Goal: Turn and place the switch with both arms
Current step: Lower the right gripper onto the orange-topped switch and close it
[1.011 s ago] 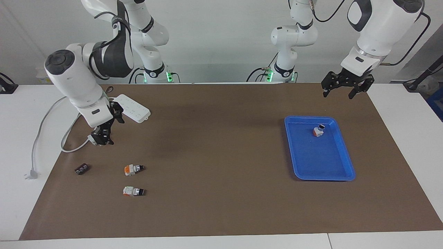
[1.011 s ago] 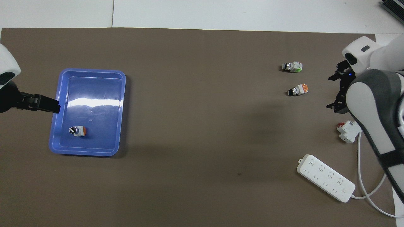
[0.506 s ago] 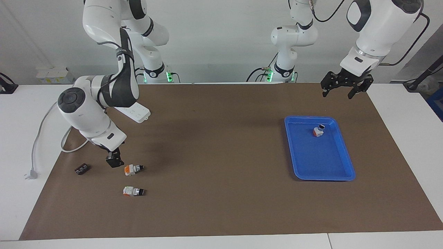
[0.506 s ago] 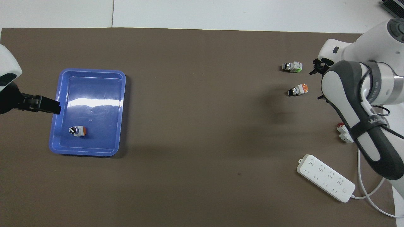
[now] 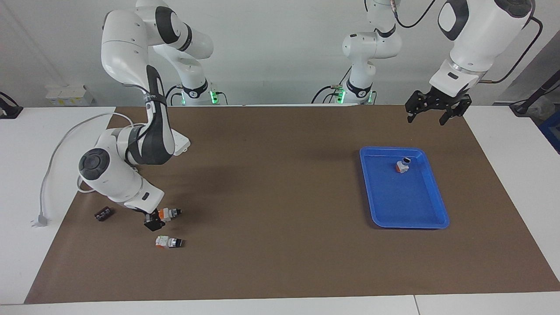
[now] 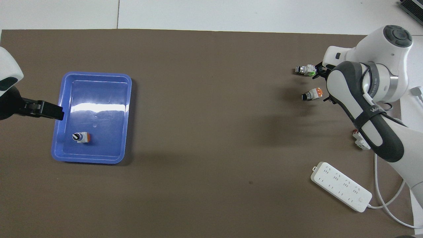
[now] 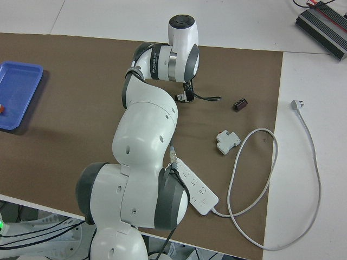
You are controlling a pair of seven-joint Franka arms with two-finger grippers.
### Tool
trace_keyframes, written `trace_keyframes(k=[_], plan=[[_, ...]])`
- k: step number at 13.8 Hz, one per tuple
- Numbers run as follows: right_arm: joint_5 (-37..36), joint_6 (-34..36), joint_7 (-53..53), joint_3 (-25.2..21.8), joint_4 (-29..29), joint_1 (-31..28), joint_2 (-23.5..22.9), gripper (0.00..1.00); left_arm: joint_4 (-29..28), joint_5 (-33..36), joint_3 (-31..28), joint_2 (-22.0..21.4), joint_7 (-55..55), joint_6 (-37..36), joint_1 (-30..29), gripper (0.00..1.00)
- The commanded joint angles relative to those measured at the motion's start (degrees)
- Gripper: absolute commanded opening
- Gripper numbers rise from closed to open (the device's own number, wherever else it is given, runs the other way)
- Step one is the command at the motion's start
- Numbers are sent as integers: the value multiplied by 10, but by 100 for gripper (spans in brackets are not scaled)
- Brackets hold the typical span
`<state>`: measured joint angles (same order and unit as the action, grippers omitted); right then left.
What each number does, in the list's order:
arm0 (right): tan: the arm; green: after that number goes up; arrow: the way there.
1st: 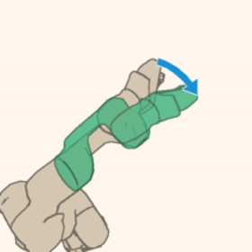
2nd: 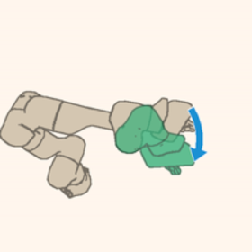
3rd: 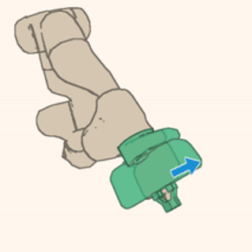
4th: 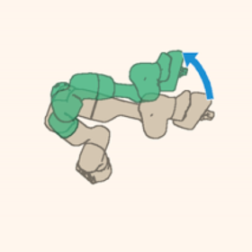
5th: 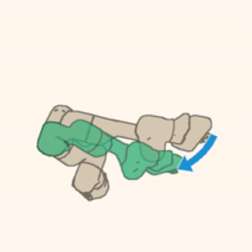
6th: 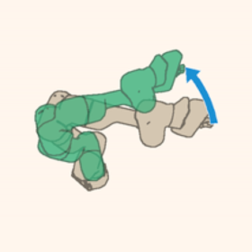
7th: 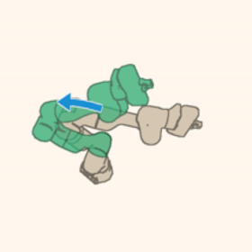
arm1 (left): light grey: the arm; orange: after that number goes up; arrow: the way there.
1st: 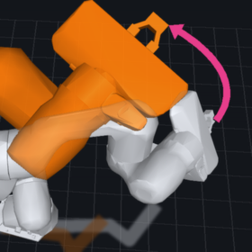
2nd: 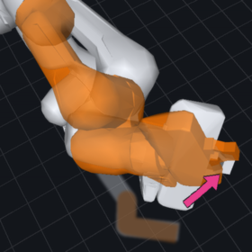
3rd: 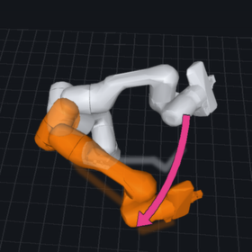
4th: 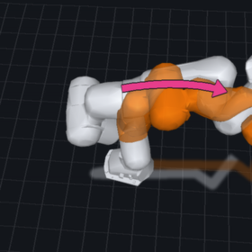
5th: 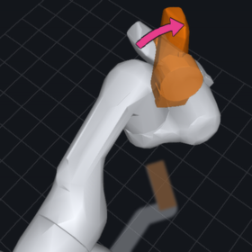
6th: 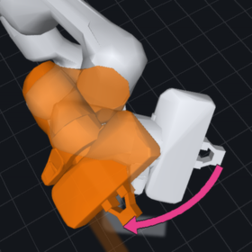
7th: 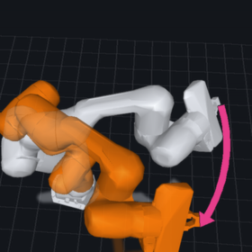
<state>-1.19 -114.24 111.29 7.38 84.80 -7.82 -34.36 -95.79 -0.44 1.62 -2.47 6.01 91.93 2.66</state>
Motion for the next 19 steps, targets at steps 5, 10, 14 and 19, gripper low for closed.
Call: trace_keyframes(k=[5,10,14,19], plan=[[-7,-51,26,14,52,-18,-3,100,-21,12,-1,-18,-4,11,5,100],[12,-58,15,15,59,-31,0,4,-21,12,-1,-18,-4,11,5,100],[60,-50,-7,15,62,-38,8,0,-26,12,-2,-21,4,11,4,100],[78,-34,-53,19,112,-29,87,0,-28,12,-2,-21,-3,26,1,100]])
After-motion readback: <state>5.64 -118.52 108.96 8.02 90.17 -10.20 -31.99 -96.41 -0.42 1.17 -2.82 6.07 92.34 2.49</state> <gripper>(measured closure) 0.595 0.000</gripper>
